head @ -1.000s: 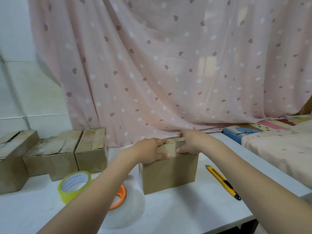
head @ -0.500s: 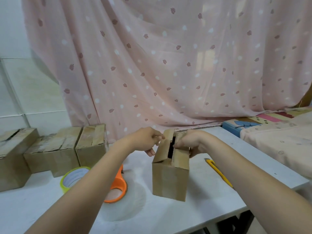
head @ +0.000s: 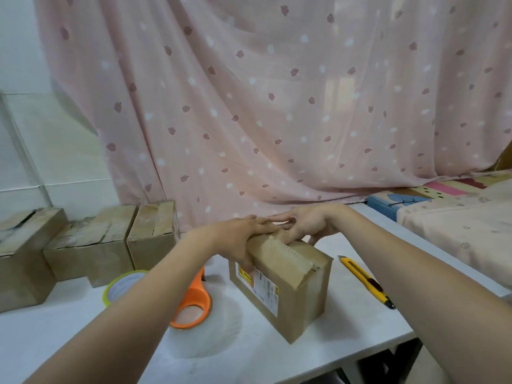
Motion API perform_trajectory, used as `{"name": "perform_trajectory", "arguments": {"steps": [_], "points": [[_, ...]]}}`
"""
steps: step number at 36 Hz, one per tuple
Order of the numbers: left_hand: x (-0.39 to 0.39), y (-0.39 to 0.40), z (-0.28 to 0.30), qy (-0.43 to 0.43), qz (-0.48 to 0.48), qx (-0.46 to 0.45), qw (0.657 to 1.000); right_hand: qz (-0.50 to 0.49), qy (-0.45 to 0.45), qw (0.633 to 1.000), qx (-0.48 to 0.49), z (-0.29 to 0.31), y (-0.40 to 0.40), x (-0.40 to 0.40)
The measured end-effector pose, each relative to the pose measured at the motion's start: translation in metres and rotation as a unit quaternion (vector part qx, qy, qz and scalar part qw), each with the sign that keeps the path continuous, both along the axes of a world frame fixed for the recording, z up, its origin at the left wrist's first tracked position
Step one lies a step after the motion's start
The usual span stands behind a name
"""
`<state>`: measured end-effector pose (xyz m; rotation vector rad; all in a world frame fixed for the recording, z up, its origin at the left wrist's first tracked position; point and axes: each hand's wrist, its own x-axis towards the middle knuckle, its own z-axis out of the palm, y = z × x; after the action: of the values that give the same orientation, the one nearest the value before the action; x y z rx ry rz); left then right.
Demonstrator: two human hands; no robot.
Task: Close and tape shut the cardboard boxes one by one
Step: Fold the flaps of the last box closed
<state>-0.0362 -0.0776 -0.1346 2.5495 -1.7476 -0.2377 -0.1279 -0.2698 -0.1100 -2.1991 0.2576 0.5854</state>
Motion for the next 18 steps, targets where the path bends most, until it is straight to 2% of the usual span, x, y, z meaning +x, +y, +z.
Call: {"name": "perform_trajectory", "arguments": {"steps": [4, 7, 9, 12, 15, 18], "points": [[0.004, 0.002, -0.018, -0.006, 0.003, -0.039, 0.999, -0.037, -0.026, 0.997, -0.063, -0.003, -0.005, 0.003], [0.002, 0.001, -0.027, -0.037, 0.05, -0.051, 0.997, -0.081, -0.103, 0.982, -0.135, -0.006, -0.003, 0.004], [-0.002, -0.003, -0.023, -0.077, 0.097, -0.05, 0.991, -0.094, -0.17, 0.96, -0.203, -0.005, -0.001, 0.002], [-0.009, -0.008, -0.015, -0.129, 0.135, -0.036, 0.982, -0.115, -0.268, 0.93, -0.224, 0.001, 0.0, 0.0], [-0.021, -0.015, -0.023, -0.154, 0.16, -0.034, 0.974, -0.084, -0.264, 0.938, -0.208, 0.009, 0.006, -0.01], [-0.031, -0.021, -0.031, -0.115, 0.179, 0.024, 0.977, -0.032, -0.246, 0.94, -0.235, 0.01, 0.014, -0.025]]}}
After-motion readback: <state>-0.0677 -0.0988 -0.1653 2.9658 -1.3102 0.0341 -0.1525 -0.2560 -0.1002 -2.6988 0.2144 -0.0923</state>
